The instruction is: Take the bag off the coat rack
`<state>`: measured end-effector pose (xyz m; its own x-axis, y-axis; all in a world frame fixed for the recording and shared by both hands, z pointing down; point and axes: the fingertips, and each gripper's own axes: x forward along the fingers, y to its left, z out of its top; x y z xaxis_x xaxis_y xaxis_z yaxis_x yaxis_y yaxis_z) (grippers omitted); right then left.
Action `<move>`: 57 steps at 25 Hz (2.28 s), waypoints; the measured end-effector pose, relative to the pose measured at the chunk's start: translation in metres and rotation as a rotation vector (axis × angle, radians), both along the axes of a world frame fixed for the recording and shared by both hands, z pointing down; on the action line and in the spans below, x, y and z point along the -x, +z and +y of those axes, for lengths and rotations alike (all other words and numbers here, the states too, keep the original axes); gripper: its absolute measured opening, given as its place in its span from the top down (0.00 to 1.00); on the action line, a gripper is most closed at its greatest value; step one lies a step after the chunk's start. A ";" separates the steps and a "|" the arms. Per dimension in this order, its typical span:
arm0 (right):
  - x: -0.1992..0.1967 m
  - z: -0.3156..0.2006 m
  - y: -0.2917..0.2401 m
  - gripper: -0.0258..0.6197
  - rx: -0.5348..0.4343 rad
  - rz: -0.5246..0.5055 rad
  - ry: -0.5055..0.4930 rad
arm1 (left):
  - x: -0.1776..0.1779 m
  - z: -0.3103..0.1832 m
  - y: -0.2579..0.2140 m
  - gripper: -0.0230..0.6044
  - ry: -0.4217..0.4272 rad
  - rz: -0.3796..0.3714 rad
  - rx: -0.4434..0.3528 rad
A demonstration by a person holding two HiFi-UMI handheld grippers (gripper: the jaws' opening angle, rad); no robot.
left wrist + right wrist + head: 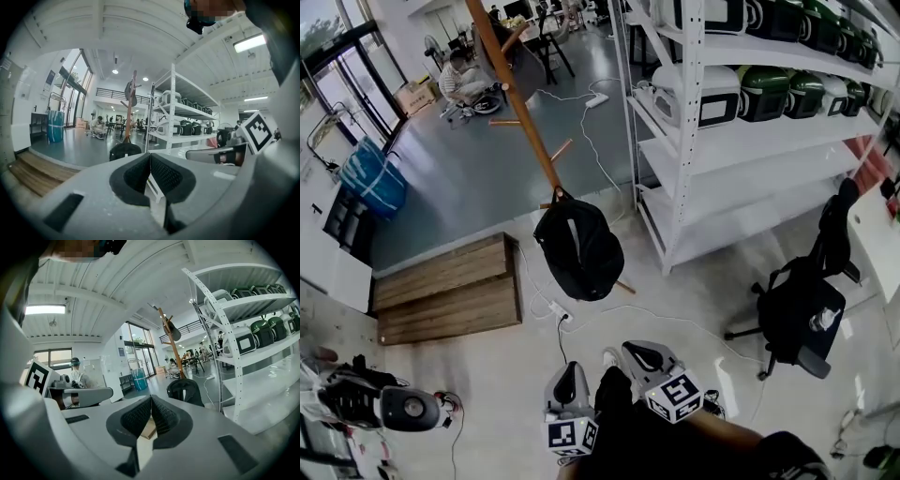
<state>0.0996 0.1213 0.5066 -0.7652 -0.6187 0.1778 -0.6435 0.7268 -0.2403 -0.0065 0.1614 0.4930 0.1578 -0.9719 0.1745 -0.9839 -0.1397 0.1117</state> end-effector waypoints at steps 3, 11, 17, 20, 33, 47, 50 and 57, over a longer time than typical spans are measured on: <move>0.001 -0.011 0.002 0.94 -0.002 0.002 -0.004 | 0.002 -0.013 0.000 0.94 -0.005 0.001 -0.004; 0.005 -0.049 0.009 0.94 0.016 0.022 0.004 | 0.009 -0.055 0.004 0.94 0.004 0.012 -0.002; 0.023 -0.084 0.018 0.94 0.025 0.036 0.005 | 0.026 -0.092 0.017 0.94 0.009 0.021 0.010; 0.034 -0.104 0.022 0.94 0.025 0.036 0.017 | 0.038 -0.115 0.018 0.94 0.019 0.023 0.013; 0.090 -0.196 0.023 0.94 0.053 0.082 0.090 | 0.102 -0.217 0.024 0.94 0.104 0.039 0.018; 0.142 -0.266 0.029 0.94 0.066 0.122 0.181 | 0.167 -0.298 0.040 0.94 0.191 0.029 0.034; 0.145 -0.274 0.034 0.94 0.079 0.136 0.186 | 0.177 -0.304 0.049 0.94 0.180 0.038 0.055; 0.143 -0.299 0.045 0.94 0.096 0.152 0.187 | 0.177 -0.324 0.062 0.94 0.198 0.028 0.087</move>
<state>-0.0433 -0.1776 0.5520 -0.5990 -0.7218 0.3466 -0.7986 0.5703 -0.1925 -0.1839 -0.1623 0.5548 0.3497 -0.9031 0.2491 -0.9347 -0.3182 0.1585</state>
